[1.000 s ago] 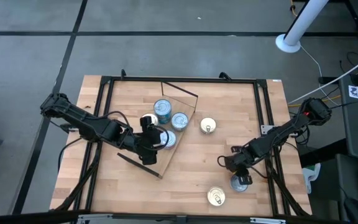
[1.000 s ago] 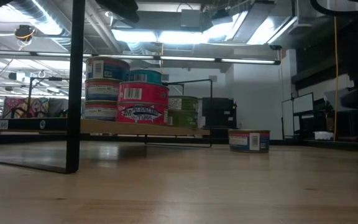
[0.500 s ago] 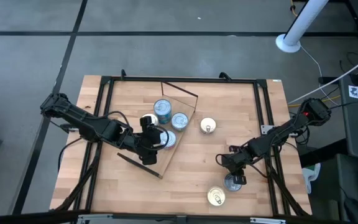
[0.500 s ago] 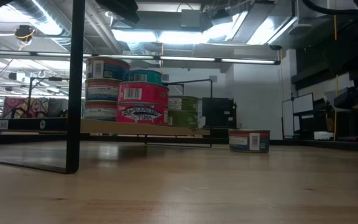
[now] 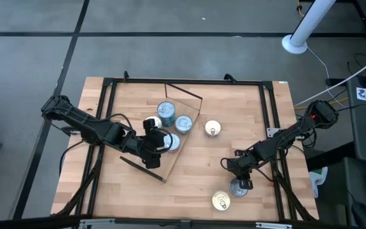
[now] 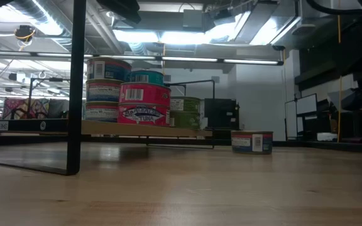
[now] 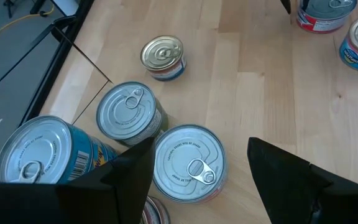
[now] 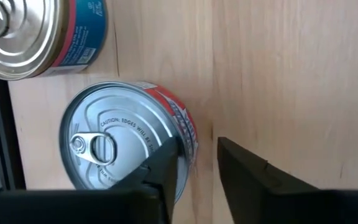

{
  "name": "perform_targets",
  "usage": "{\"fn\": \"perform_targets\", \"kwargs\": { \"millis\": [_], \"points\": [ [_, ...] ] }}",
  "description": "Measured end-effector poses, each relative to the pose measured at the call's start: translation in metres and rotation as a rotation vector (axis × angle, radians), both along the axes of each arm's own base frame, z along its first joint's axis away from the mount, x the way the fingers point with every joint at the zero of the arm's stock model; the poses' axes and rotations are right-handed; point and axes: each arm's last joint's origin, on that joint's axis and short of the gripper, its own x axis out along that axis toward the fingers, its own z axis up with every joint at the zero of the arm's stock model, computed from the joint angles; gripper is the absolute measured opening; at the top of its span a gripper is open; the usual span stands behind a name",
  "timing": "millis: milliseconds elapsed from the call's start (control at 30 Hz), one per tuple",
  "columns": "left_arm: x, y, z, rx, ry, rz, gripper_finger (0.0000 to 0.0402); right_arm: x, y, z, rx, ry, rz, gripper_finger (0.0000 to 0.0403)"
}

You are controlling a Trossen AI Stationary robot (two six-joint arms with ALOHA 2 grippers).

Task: Stack canned seafood by type on shelf
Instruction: Stack the red tuna can on top of the red tuna can on the shelf

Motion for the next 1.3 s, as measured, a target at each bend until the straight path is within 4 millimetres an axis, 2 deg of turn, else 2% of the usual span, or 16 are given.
{"fn": "perform_targets", "kwargs": {
  "millis": [167, 467, 667, 1133, 1300],
  "points": [
    [0.0, 0.0, 0.0, -0.005, -0.002, 0.005, 0.0251, 0.0, 0.0, 0.0, -0.006, -0.008, -0.002, 0.0071],
    [0.0, 0.0, 0.0, -0.015, -0.007, 0.015, 0.0251, 0.001, 0.001, -0.001, 0.011, 0.01, 0.008, 0.0049],
    [0.0, 0.0, 0.0, -0.016, -0.007, 0.015, 0.0251, 0.003, 0.004, -0.01, 0.03, 0.062, 0.023, 0.0006],
    [0.0, 0.0, 0.0, -0.029, -0.013, 0.028, 0.0251, 0.011, 0.008, -0.01, 0.059, -0.019, 0.019, 0.0002],
    [0.0, 0.0, 0.0, -0.029, -0.013, 0.028, 0.0251, 0.017, -0.001, -0.009, 0.043, -0.044, -0.029, 0.0001]
  ]
}}
